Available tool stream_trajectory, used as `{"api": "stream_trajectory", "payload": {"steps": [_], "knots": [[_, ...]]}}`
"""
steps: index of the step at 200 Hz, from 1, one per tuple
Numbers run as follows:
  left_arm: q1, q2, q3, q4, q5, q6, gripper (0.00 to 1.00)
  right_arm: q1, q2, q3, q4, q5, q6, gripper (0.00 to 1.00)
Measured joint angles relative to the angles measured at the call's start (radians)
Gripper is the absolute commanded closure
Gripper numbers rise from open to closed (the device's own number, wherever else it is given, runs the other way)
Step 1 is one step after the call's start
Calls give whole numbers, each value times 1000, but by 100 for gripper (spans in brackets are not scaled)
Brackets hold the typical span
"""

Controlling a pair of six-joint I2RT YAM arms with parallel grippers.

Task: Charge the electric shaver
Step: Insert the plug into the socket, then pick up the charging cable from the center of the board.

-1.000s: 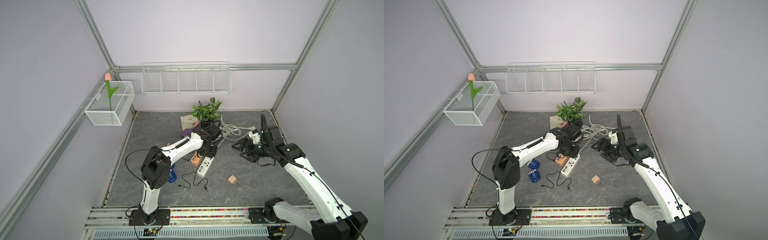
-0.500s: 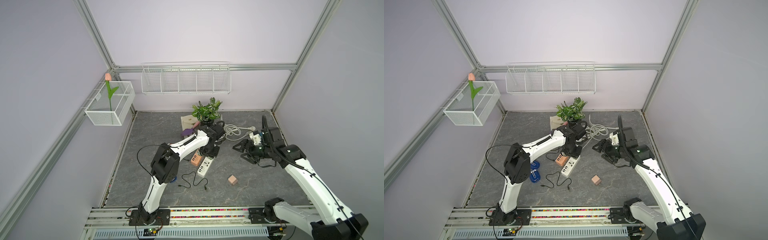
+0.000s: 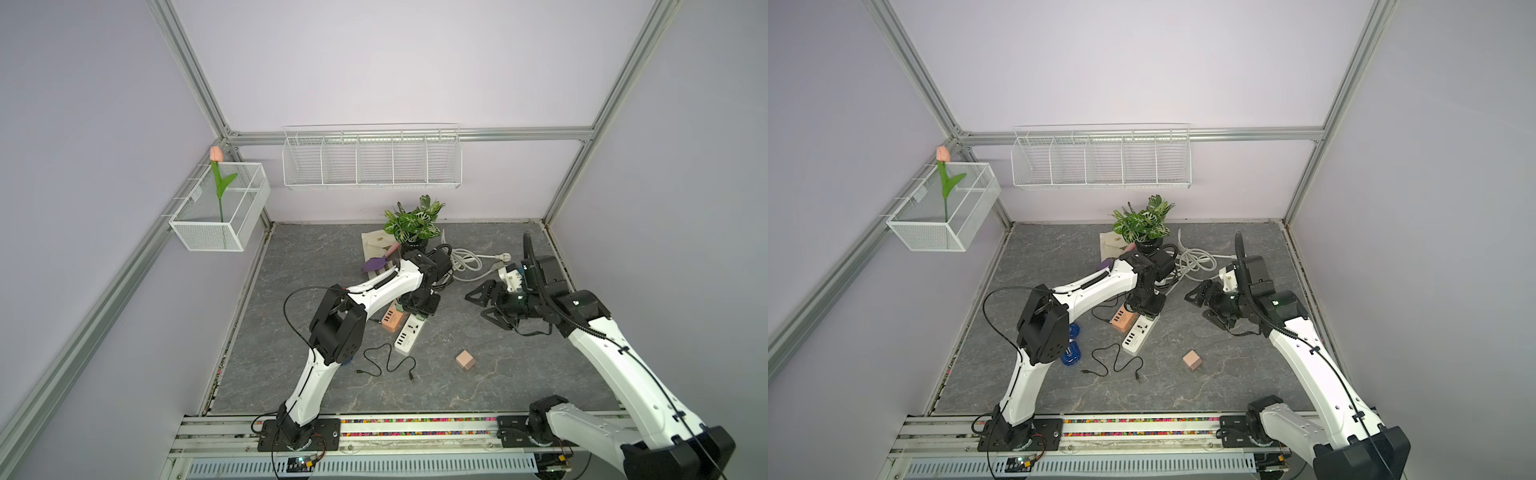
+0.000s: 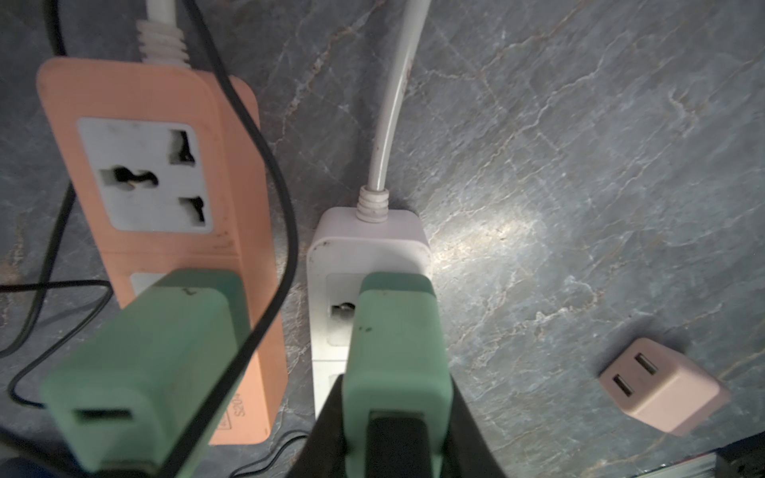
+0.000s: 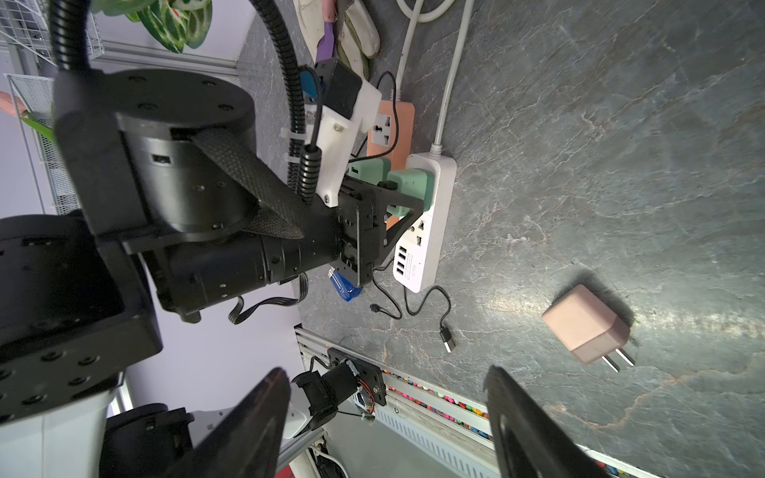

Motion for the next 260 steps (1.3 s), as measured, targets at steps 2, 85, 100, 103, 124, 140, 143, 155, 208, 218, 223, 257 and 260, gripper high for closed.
{"api": "stream_trajectory", "payload": {"steps": [2,85,100,103,124,140,143,155,208,218,223,257,260], "knots": [[0,1,2,-2,0,0,100,0,0,0,0,0,0,23],[-8,41,49,-43,-17,0,100,0,0,-11,7,-5,19,23],[-9,40,45,-39,-17,0,100,0,0,-14,8,-8,22,23],[-9,39,43,-37,-17,0,100,0,0,-14,8,-8,22,22],[-11,28,32,-27,-17,-2,78,0,0,-17,8,-10,22,21],[-11,24,32,-28,-16,-13,61,0,0,-17,8,-10,22,20],[-12,23,32,-28,-15,-11,58,0,0,-17,8,-10,22,20],[-13,21,32,-32,-10,-34,52,0,0,-17,8,-6,22,20],[-18,-165,44,-35,39,-120,37,0,1,-5,1,39,18,20],[-19,-220,43,-22,55,-139,37,0,2,5,-2,51,14,21],[-18,-246,43,-15,63,-149,37,0,3,12,-5,58,12,21],[41,-447,-86,112,146,-280,44,32,54,111,-23,116,-29,23],[55,-467,-113,127,152,-290,46,43,63,126,-26,127,-34,24]]}}
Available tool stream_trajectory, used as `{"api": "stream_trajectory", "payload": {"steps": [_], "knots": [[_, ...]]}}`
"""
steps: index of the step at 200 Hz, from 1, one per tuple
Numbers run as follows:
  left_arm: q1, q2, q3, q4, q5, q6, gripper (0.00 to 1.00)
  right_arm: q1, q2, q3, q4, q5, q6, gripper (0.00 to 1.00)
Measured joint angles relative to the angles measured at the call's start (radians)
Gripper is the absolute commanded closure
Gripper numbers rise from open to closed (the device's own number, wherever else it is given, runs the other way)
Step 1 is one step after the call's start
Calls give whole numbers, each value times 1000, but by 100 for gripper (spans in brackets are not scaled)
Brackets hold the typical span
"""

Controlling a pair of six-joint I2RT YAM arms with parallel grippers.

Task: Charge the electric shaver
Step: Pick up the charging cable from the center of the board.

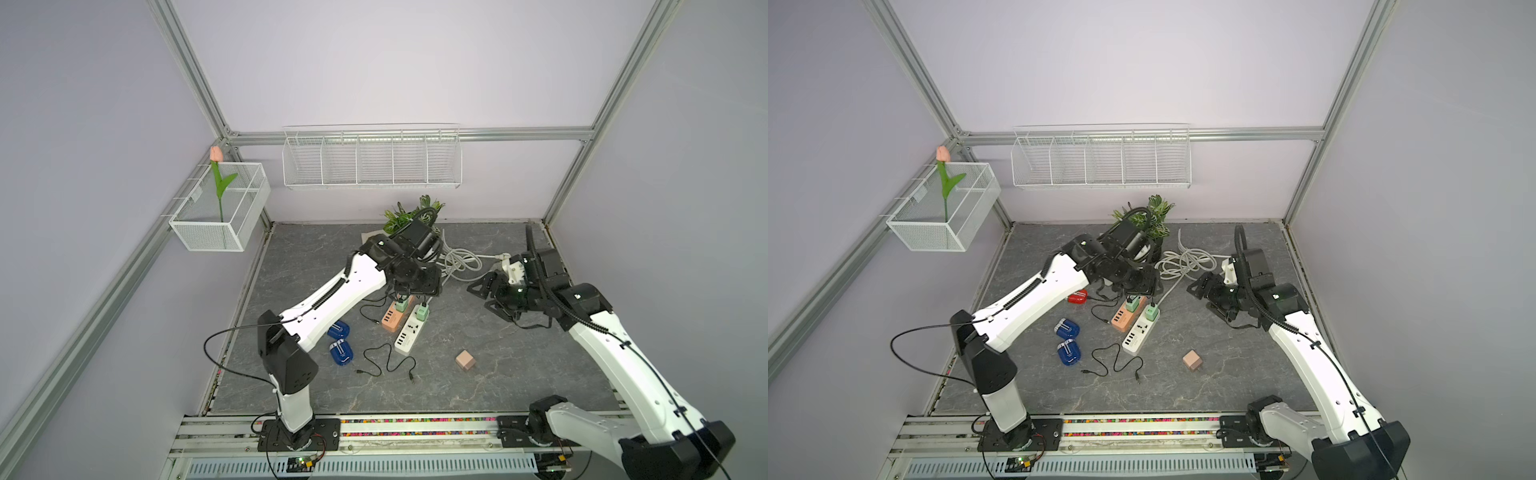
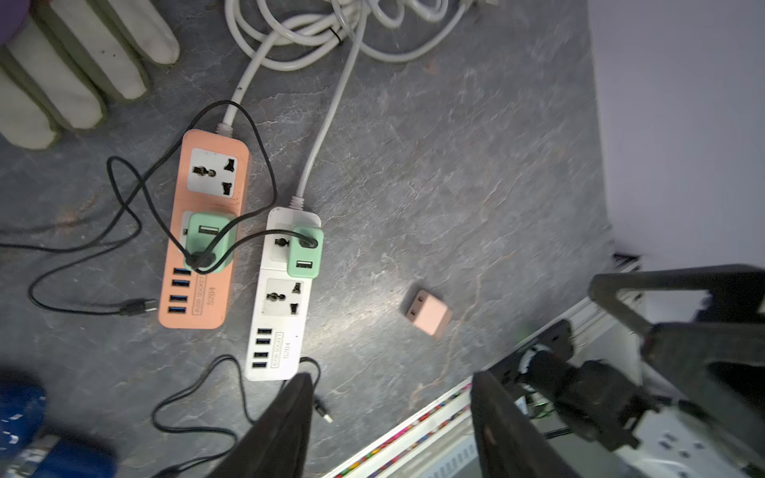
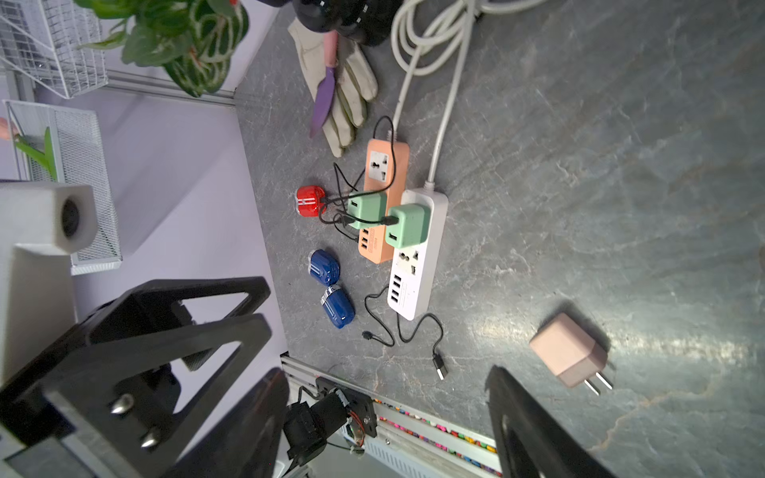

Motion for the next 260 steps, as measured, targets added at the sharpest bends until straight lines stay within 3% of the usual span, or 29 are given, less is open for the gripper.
{"api": "stream_trajectory", "payload": {"steps": [14,46,65,90,137,185,218,260], "knots": [[103,-101,-142,77,37,-88,56,55,44,59,-2,32,-29,26],[379,-309,-529,275,71,-303,58,195,164,165,3,82,-103,27],[463,-350,-682,345,85,-355,58,256,245,216,11,91,-135,28],[529,-303,-776,408,95,-346,60,306,336,264,29,84,-158,29],[546,-133,-813,528,100,-160,64,334,393,308,32,65,-175,30],[513,-108,-861,604,97,-16,70,333,393,315,33,64,-177,30],[456,-68,-861,618,59,42,69,333,393,315,33,64,-177,30],[451,-59,-894,645,-15,84,65,333,393,315,34,60,-176,30]]}}
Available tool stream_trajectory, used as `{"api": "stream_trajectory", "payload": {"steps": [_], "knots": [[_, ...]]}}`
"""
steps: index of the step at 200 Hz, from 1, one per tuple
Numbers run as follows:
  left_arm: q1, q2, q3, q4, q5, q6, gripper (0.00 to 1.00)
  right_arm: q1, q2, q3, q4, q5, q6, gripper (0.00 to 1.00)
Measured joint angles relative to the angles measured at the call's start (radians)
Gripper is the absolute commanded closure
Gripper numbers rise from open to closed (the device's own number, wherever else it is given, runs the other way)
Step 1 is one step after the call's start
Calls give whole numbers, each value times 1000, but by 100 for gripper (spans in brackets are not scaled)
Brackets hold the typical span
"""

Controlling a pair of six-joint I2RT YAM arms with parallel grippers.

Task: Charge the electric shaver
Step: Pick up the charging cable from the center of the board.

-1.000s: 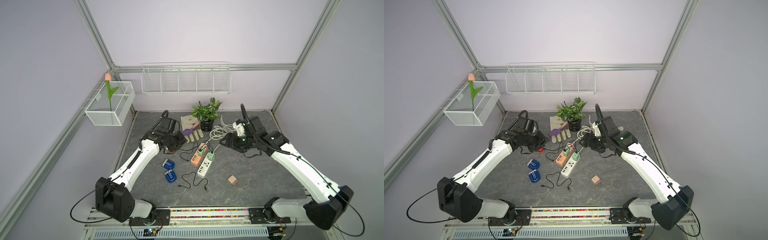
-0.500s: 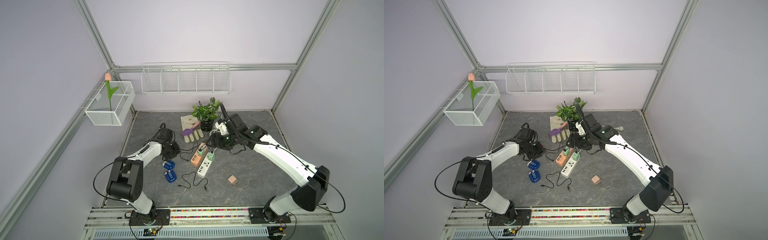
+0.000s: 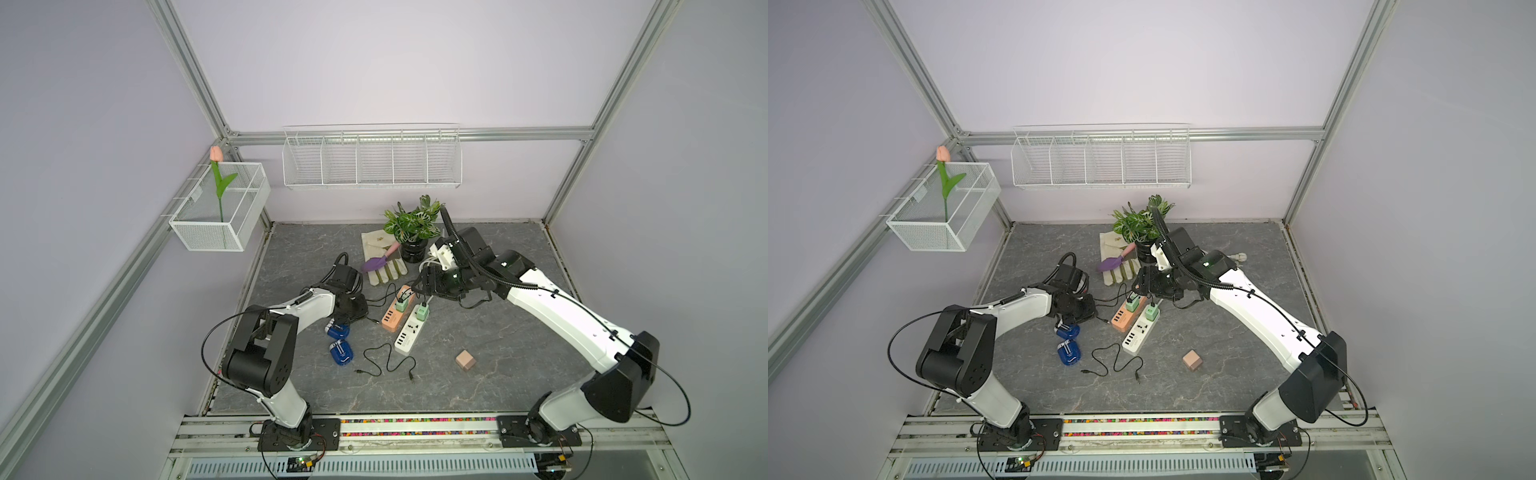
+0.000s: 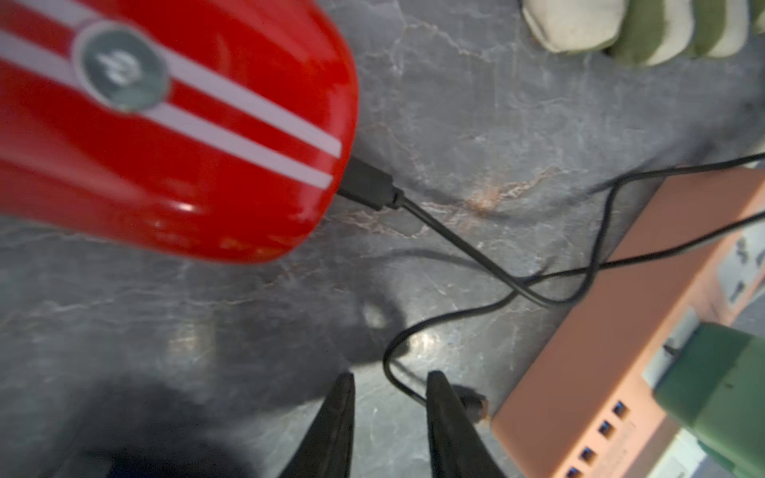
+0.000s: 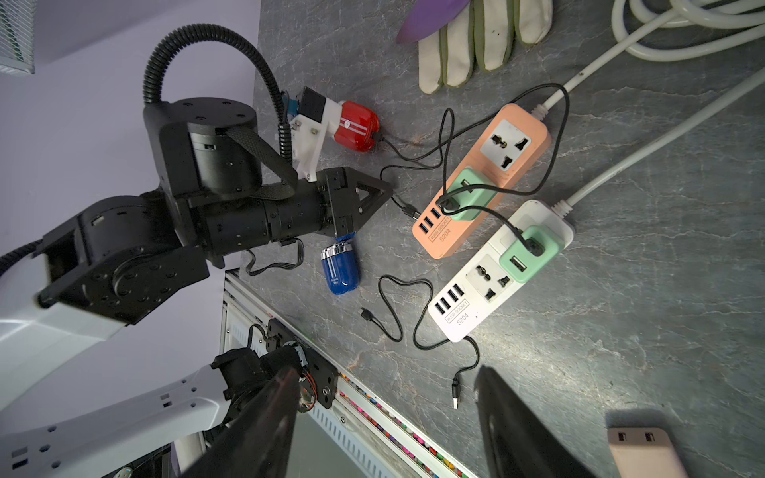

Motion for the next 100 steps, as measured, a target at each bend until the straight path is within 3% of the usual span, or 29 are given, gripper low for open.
{"api": "stream_trajectory", "payload": {"steps": [41,100], "knots": [[0,5,-4,40,-17,13,67,0,0,-1,0,-3,3,30],[-25,49,36,57,-55,3,84,-6,0,-31,3,-18,16,30]]}}
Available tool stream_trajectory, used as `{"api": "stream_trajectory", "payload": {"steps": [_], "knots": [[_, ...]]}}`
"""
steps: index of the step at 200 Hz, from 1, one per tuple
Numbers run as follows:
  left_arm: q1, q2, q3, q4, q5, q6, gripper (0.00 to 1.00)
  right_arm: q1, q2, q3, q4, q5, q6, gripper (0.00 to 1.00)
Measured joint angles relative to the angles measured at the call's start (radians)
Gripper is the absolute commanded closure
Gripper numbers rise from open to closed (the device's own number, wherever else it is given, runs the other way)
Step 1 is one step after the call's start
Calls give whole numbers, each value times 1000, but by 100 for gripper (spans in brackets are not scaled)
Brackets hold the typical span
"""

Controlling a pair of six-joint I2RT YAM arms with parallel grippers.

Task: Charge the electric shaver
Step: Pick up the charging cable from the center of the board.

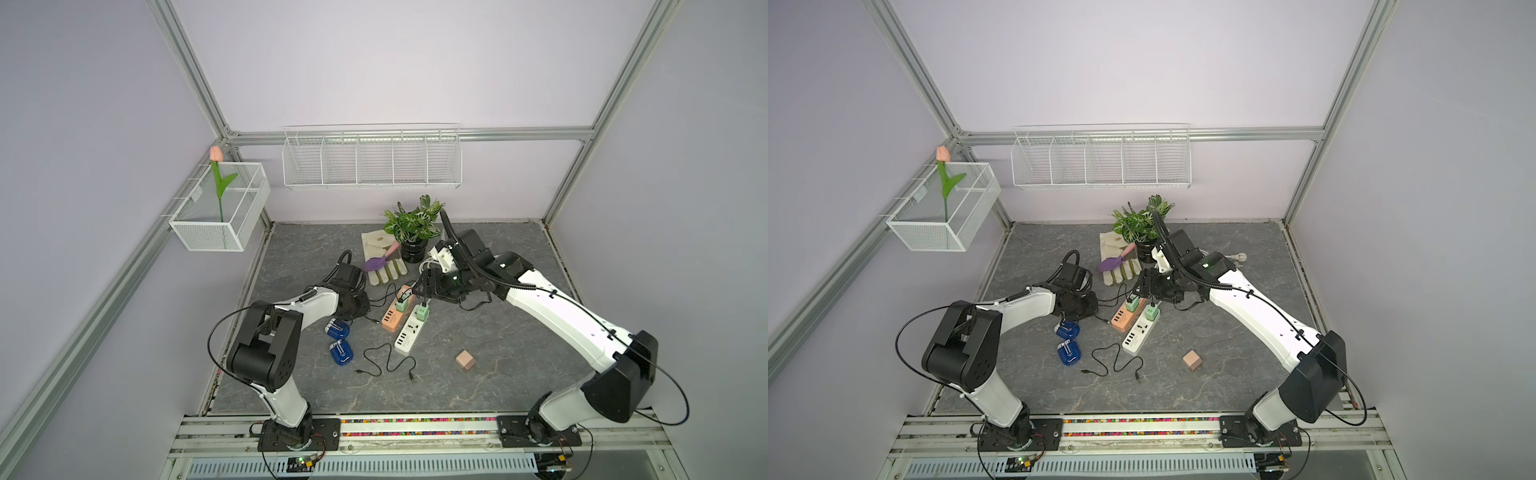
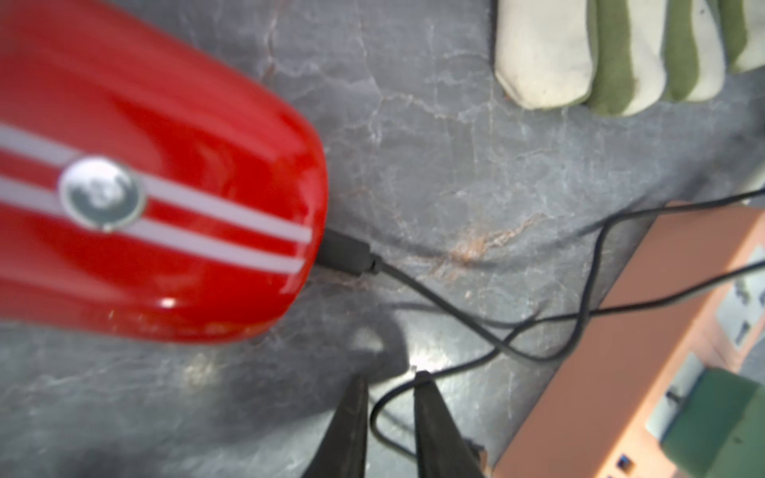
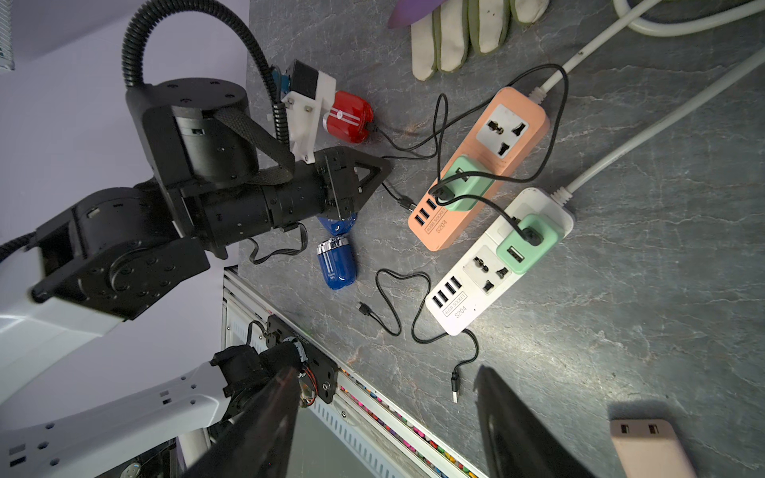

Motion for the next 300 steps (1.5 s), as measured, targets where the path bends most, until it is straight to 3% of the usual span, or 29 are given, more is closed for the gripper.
{"api": "stream_trajectory", "payload": {"steps": [36,83,124,146,173,201,221,265,300], "knots": [[-25,6,6,-13,-32,2,100,-6,-2,-14,8,-5,8,30],[-59,-80,43,-124,-64,1,100,-14,-16,-34,27,-14,13,30],[-71,-243,194,-217,-51,45,100,-21,-24,-50,92,-79,79,30],[-95,-286,245,-234,-50,109,100,-30,-17,-39,154,-137,202,29],[-157,-327,247,-240,-74,208,100,-32,18,-32,271,-202,470,29],[-211,-406,195,-189,-106,314,100,-9,34,-90,420,-225,780,28],[-241,-468,148,-153,-134,376,100,5,35,-134,474,-222,921,28],[-310,-500,127,-117,-175,469,100,6,58,-148,573,-198,1080,33],[-367,-500,127,-107,-212,498,100,6,90,-149,611,-192,1125,53]]}}
